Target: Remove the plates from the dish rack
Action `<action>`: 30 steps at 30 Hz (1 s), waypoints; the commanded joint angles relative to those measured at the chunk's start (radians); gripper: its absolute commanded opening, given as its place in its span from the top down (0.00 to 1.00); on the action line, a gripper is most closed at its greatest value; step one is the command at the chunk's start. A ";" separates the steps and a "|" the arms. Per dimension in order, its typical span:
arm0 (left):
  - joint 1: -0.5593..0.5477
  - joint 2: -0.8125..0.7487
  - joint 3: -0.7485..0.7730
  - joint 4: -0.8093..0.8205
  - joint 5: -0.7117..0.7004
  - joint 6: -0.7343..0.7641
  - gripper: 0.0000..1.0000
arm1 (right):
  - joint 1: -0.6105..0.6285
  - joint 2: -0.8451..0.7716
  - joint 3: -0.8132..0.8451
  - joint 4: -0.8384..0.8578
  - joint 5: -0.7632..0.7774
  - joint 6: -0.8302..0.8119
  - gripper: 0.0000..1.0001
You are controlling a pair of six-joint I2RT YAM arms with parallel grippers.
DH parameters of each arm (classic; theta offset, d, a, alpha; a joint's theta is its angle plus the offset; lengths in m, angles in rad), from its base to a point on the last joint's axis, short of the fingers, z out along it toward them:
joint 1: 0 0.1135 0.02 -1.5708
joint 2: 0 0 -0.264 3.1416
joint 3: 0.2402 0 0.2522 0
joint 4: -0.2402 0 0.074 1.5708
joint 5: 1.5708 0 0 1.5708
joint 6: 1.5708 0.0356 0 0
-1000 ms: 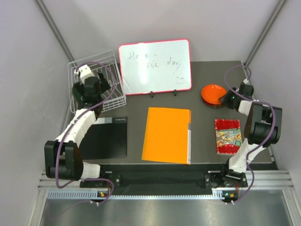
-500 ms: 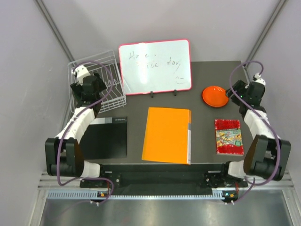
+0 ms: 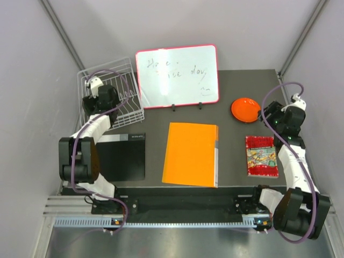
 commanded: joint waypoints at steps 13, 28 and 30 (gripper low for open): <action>0.068 0.085 0.082 0.020 0.023 -0.052 0.34 | 0.004 -0.023 -0.087 0.013 -0.046 -0.012 0.36; 0.085 0.097 0.073 -0.030 0.100 -0.071 0.99 | 0.004 -0.035 -0.090 -0.009 -0.065 -0.018 0.37; 0.087 0.088 0.073 -0.036 0.115 -0.054 1.00 | 0.004 -0.039 -0.088 -0.018 -0.068 -0.016 0.37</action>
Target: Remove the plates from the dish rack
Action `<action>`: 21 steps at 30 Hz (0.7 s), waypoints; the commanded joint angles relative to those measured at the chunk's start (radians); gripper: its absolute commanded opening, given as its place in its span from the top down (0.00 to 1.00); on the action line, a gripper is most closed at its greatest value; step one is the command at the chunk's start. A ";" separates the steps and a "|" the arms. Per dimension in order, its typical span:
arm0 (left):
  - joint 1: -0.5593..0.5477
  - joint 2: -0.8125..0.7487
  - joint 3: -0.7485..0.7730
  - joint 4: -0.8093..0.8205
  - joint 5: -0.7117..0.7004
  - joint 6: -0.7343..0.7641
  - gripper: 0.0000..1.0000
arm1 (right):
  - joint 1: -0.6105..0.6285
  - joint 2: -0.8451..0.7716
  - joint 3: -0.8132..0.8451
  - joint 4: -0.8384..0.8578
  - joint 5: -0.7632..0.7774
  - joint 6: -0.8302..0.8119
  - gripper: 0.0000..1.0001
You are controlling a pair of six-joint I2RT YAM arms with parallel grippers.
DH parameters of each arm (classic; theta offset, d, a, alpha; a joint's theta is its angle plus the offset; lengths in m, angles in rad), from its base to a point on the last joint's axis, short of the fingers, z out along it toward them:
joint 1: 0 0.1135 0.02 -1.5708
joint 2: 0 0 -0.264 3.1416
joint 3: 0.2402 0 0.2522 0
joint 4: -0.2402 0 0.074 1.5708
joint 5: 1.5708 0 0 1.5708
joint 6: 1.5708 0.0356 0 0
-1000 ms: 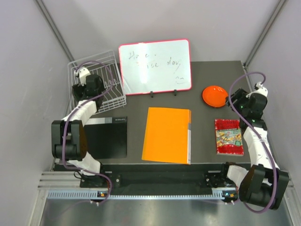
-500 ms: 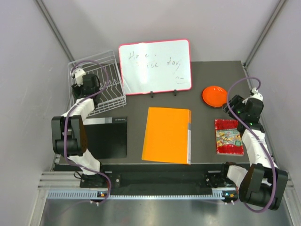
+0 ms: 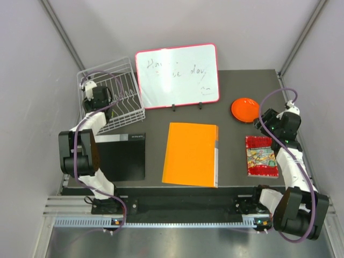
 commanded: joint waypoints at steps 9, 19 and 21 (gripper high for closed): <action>-0.025 -0.161 0.031 0.028 0.033 0.197 1.00 | 0.003 -0.070 0.009 -0.038 -0.027 -0.021 0.37; -0.114 -0.293 0.034 -0.023 -0.125 0.219 1.00 | 0.008 -0.112 0.046 -0.116 -0.045 -0.030 0.36; -0.114 -0.346 0.033 -0.044 -0.103 0.148 1.00 | 0.009 -0.135 0.052 -0.130 -0.056 -0.032 0.35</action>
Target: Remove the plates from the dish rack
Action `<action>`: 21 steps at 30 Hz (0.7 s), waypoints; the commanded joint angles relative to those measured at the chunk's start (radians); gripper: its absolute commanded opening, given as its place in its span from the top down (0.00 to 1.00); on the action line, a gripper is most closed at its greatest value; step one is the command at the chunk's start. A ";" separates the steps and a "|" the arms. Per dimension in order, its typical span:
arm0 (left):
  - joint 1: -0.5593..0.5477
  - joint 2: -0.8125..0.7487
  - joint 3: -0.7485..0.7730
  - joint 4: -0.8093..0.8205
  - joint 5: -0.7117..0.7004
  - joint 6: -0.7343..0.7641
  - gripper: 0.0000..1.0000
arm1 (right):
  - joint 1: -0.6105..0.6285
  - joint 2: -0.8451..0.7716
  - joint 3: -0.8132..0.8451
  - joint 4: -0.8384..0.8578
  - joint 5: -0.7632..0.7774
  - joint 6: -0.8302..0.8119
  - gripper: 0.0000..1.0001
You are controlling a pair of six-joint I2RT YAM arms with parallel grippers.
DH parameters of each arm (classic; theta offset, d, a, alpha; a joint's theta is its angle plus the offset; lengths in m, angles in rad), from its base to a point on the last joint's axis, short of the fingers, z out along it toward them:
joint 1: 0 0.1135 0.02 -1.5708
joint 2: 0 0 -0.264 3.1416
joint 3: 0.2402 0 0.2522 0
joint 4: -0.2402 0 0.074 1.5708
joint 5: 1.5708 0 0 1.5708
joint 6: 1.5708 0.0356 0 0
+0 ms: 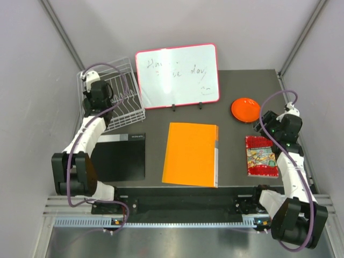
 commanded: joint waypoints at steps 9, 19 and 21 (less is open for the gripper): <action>-0.064 -0.252 -0.032 0.003 0.693 -0.442 1.00 | 0.111 -0.112 0.065 0.025 -0.203 0.056 0.33; -0.374 -0.141 -0.065 0.109 0.823 -0.529 1.00 | 0.457 -0.072 0.044 0.327 -0.150 0.252 0.30; -0.422 -0.121 -0.079 0.138 0.831 -0.540 1.00 | 0.480 -0.047 0.041 0.376 -0.157 0.269 0.30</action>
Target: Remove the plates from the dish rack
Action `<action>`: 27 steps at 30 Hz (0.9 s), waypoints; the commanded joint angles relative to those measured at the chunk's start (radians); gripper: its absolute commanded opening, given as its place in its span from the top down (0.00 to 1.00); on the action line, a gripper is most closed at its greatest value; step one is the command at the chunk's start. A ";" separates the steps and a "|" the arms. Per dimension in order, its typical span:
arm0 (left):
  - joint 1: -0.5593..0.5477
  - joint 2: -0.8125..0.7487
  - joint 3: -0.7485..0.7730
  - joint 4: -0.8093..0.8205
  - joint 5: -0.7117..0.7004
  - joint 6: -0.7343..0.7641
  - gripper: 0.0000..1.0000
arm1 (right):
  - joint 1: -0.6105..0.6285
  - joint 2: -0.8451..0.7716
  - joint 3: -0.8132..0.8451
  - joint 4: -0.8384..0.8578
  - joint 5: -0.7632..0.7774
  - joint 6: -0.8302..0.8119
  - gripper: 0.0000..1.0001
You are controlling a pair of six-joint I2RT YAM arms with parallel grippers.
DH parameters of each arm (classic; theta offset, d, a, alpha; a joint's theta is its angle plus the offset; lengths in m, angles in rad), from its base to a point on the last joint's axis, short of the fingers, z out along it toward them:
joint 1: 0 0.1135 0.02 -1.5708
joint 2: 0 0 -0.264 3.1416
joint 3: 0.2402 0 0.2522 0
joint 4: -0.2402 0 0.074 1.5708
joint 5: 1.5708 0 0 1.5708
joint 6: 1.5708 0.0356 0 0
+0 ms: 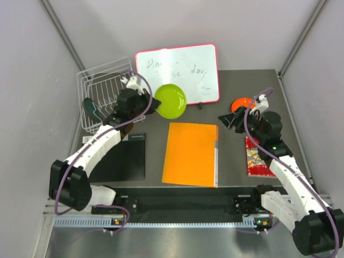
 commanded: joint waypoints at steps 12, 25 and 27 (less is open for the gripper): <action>-0.256 0.094 -0.011 0.238 0.087 -0.073 1.00 | 0.128 0.208 0.004 0.383 -0.036 0.151 0.30; -0.282 0.105 -0.024 0.266 0.104 -0.012 1.00 | 0.128 0.281 -0.008 0.349 -0.017 0.133 1.00; -0.282 0.105 -0.022 0.244 0.093 -0.001 0.76 | 0.125 0.255 -0.007 0.314 0.001 0.114 1.00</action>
